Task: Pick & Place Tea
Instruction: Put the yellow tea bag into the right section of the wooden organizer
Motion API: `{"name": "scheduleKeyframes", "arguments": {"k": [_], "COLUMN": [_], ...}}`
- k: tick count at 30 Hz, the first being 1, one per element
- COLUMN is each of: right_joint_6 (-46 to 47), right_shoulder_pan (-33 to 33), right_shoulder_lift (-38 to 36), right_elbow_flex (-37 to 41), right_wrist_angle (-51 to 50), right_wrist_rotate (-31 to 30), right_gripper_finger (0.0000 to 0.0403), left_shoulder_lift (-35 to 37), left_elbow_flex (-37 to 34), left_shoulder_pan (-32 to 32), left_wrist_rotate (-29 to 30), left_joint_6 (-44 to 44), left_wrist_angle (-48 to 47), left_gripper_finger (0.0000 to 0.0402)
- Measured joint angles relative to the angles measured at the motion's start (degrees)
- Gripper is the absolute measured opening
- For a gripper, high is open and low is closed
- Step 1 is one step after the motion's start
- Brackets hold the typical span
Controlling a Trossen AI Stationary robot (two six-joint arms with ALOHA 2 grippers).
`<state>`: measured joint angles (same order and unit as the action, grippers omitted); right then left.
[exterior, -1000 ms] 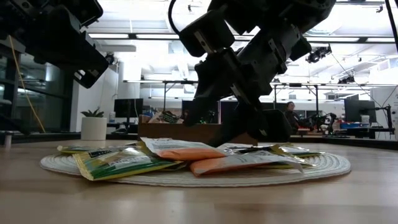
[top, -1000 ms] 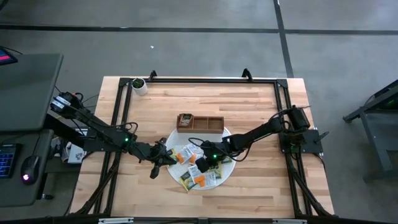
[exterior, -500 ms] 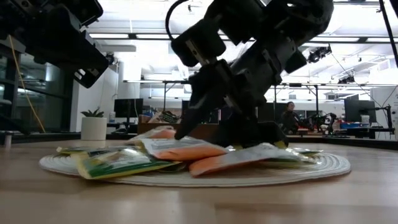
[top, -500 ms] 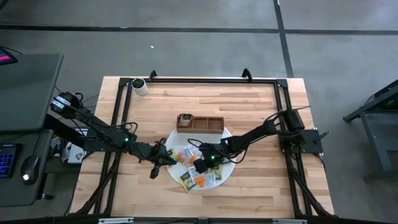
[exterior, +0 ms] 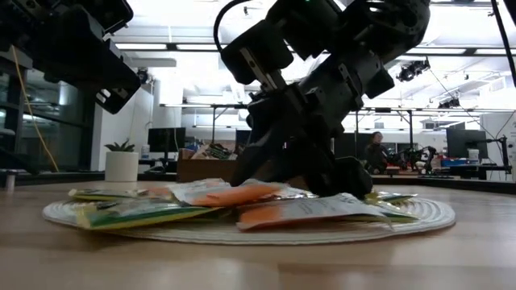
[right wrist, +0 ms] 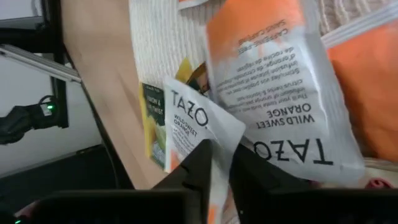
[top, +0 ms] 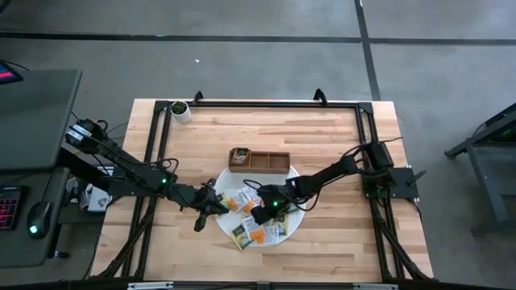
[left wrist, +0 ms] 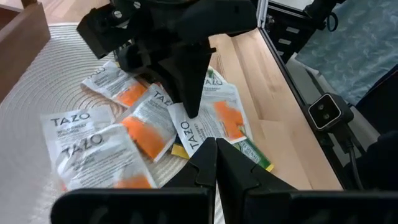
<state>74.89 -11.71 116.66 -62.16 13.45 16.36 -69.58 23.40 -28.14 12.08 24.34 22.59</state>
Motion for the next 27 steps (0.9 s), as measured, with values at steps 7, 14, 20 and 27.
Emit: {"name": "scheduleKeyframes", "arguments": {"k": [7,14,20,27], "right_joint_6": [-0.45,-2.13,-4.59,-7.69], "right_shoulder_pan": [0.1,0.12,0.56,1.73], "right_shoulder_lift": [-0.75,-4.78,-8.39,-12.29], "right_elbow_flex": [0.11,0.12,0.12,0.08], "right_wrist_angle": [1.0,-0.84,-3.07,-7.11], "right_wrist_rotate": [0.74,-1.0,-3.58,-5.33], "right_gripper_finger": [0.0007,0.0003,0.0001,0.0001], "left_shoulder_lift": [0.0,0.0,0.0,0.0], "left_elbow_flex": [0.0,0.0,0.0,0.0], "left_shoulder_pan": [0.0,0.0,0.0,0.0], "left_wrist_rotate": [-0.74,-0.77,-0.93,-1.07], "left_joint_6": [0.0,0.0,0.02,0.11], "left_wrist_angle": [-0.01,0.0,0.32,0.46], "left_gripper_finger": [0.0,0.0,0.0001,0.0001]}}
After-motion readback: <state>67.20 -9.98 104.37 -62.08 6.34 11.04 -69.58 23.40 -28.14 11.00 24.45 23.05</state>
